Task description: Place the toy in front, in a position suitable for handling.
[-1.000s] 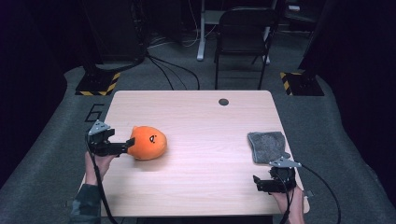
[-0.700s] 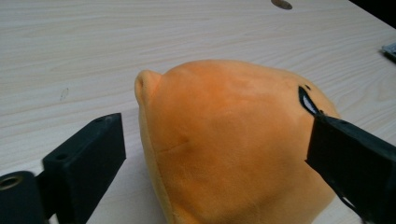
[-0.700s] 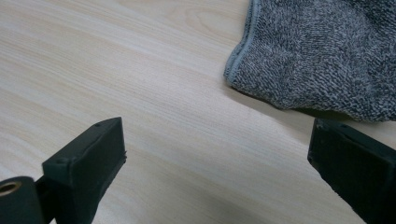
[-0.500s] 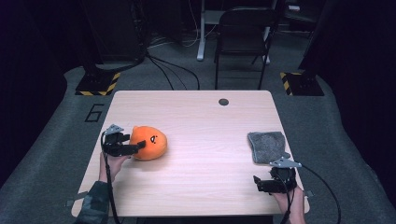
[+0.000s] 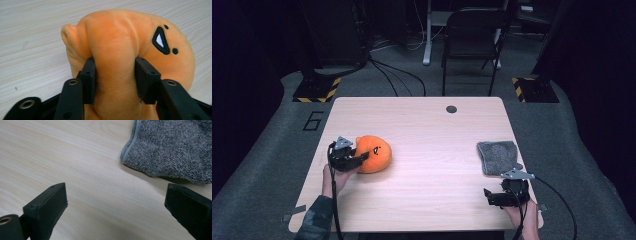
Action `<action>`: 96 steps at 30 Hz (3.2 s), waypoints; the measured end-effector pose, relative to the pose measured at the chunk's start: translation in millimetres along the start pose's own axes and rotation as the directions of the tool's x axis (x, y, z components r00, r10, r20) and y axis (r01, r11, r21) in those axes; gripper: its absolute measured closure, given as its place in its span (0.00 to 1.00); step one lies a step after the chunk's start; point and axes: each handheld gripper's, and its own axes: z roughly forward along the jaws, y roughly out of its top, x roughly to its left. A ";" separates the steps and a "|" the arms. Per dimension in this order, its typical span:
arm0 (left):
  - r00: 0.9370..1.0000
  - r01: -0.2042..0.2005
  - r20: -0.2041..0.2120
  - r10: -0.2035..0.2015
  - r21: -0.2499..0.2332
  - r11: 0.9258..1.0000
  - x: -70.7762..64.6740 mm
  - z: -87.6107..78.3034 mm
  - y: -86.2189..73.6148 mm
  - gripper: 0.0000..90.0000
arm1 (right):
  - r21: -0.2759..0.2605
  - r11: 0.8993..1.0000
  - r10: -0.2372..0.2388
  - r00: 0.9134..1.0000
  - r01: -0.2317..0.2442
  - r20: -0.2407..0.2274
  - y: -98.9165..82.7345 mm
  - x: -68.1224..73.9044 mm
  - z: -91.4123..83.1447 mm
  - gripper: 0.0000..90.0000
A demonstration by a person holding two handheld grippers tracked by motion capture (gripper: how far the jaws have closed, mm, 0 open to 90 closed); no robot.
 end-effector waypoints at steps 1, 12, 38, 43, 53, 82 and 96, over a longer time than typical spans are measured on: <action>1.000 0.000 -0.007 0.000 -0.008 1.000 -0.5 0.3 -0.6 0.66 | 0.000 1.000 0.000 1.000 0.000 0.001 -0.1 0.1 0.5 0.04; 1.000 -0.018 0.013 0.019 -0.069 0.997 -6.1 -7.7 -0.5 0.78 | -0.002 1.000 -0.001 1.000 0.001 0.003 -0.5 -0.9 -0.8 0.04; 0.992 -0.026 0.119 0.051 -0.200 0.979 -51.3 -45.3 33.7 0.79 | 0.002 1.000 0.006 1.000 -0.006 0.025 -0.6 -0.9 0.8 0.04; 0.988 -0.021 0.142 0.051 -0.202 0.979 -59.9 -43.2 38.0 0.79 | -0.008 1.000 0.010 1.000 -0.009 0.023 -1.3 -3.3 -0.2 0.04; 0.980 -0.040 0.184 0.077 -0.193 0.980 -82.4 -32.2 48.9 0.78 | -0.005 1.000 0.014 0.999 -0.014 0.031 -0.3 -1.2 -0.6 0.04; 0.971 0.040 0.241 0.004 -0.177 0.983 -142.5 12.9 66.1 0.77 | -0.002 1.000 0.001 0.999 -0.001 0.035 -1.2 -1.0 -0.3 0.04; 0.968 0.103 0.243 -0.062 -0.161 0.981 -167.7 36.7 53.0 0.77 | -0.003 1.000 0.006 0.999 -0.006 0.042 -1.2 1.0 0.2 0.04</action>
